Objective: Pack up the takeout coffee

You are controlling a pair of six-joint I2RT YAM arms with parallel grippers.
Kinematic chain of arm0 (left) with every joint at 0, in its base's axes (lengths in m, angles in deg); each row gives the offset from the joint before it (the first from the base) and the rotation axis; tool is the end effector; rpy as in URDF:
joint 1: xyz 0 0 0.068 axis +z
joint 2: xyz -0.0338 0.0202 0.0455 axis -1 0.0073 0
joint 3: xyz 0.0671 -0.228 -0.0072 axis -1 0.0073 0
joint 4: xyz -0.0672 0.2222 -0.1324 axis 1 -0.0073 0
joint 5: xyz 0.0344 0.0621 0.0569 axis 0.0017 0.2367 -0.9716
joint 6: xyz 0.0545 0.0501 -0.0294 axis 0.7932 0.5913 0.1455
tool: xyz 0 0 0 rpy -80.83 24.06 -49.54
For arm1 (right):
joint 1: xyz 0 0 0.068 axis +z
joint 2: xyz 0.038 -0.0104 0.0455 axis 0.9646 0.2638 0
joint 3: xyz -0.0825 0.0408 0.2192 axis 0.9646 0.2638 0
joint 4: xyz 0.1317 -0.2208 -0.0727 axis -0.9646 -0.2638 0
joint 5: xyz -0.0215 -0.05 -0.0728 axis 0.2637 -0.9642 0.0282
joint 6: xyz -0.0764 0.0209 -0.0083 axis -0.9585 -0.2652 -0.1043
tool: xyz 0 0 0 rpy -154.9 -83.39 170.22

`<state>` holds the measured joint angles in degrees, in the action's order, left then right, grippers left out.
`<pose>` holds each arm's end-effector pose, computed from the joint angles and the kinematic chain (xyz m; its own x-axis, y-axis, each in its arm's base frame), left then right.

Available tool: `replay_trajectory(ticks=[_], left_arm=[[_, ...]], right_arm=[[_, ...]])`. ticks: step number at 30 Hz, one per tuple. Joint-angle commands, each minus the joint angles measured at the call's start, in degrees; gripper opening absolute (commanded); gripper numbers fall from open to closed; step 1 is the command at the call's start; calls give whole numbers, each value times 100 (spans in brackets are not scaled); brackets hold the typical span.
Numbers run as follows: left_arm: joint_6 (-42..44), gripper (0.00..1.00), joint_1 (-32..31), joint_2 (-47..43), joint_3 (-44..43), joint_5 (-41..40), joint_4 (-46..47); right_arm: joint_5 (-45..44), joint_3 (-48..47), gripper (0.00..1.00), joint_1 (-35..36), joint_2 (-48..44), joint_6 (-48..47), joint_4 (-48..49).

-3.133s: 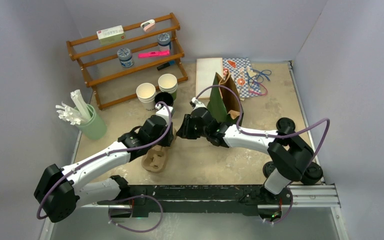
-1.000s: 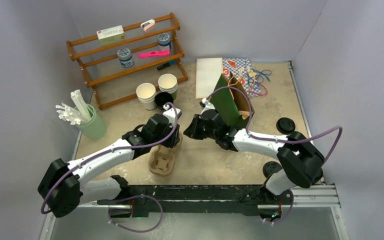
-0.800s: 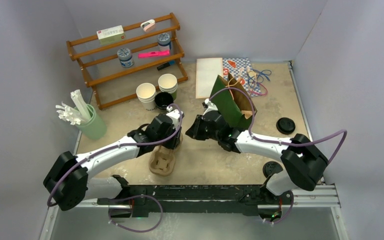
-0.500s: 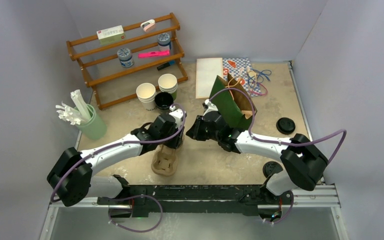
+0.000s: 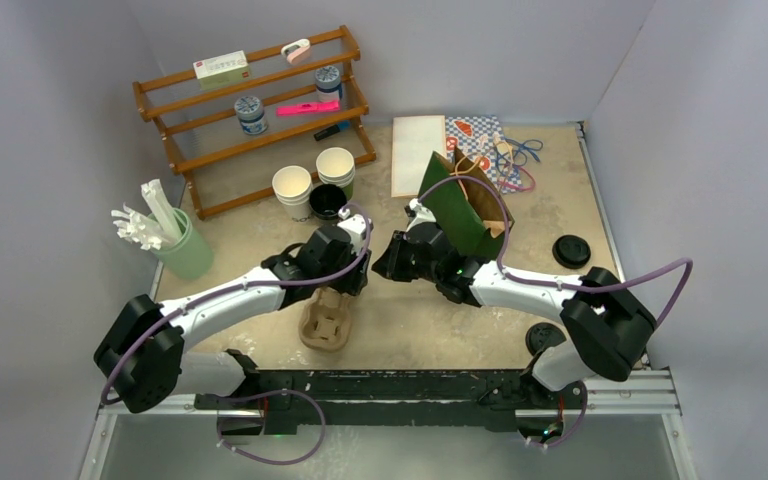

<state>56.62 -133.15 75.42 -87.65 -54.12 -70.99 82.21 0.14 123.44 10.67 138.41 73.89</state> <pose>0.2199 -0.2058 0.1485 -0.7108 0.2061 -0.6725 0.4557 0.8633 -0.2171 0.2385 0.2685 0.1614 -0.7406 0.3100 -0.5962 -0.2601 0.6858 0.6797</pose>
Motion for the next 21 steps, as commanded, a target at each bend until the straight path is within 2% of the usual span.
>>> replay_trajectory(ticks=[1, 4, 8, 9, 12, 14, 16, 19, 21], left_arm=[[-22, 41, -18, 55, -314, -165, 37], [-132, 33, -11, 145, -366, -267, -2], [-195, 33, -11, 201, -403, -153, 18], [-204, 34, -11, 191, -399, -129, 25], [-181, 47, -16, 163, -395, -42, 66], [-171, 49, -11, 191, -410, -43, 69], [-189, 48, -12, 250, -440, -108, 14], [-226, 37, -14, 337, -483, -251, -105], [-247, 35, -11, 327, -476, -319, -137]], right_arm=[[-1, -64, 16, -16, 30, -100, -8], [-8, -75, 16, -13, 33, -124, -8], [-57, -43, 15, -13, 23, -135, -17], [-61, -33, 15, -13, 24, -135, -25], [-96, -36, 15, -18, 9, -156, -51], [-99, -36, 15, -13, -2, -170, -52], [-109, -37, 15, -13, -11, -177, -52], [-110, -40, 15, -18, -13, -197, -56], [-110, -42, 15, -17, -11, -203, -61]])
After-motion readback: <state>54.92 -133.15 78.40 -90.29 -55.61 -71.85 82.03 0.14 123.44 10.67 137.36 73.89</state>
